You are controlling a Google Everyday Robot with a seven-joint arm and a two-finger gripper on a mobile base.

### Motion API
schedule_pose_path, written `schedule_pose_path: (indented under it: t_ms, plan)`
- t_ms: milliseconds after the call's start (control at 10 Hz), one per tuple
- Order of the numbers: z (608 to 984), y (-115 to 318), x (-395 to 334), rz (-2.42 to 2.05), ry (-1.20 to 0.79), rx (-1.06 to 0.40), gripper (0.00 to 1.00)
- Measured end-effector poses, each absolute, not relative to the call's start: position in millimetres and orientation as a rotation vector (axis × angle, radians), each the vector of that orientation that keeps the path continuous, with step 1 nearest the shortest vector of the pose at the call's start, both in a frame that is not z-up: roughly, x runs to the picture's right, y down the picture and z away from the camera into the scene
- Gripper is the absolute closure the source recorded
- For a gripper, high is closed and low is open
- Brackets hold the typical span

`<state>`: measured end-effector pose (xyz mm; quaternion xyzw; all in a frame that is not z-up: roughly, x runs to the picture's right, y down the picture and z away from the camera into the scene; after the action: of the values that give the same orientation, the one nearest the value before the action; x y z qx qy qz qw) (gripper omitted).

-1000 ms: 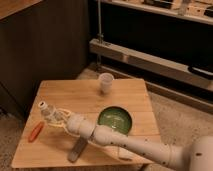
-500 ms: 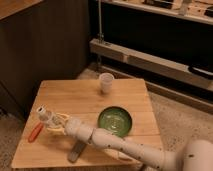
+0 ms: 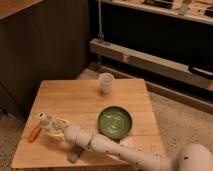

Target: Stand the bottle upright

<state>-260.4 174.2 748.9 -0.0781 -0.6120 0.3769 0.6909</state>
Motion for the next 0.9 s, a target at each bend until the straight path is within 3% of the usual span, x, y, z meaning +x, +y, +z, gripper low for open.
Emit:
schedule_pose_path:
  t_ms: [900]
  plan:
    - [755.8, 189.7, -252.5, 0.853, -1.292, -0.203, 1.0]
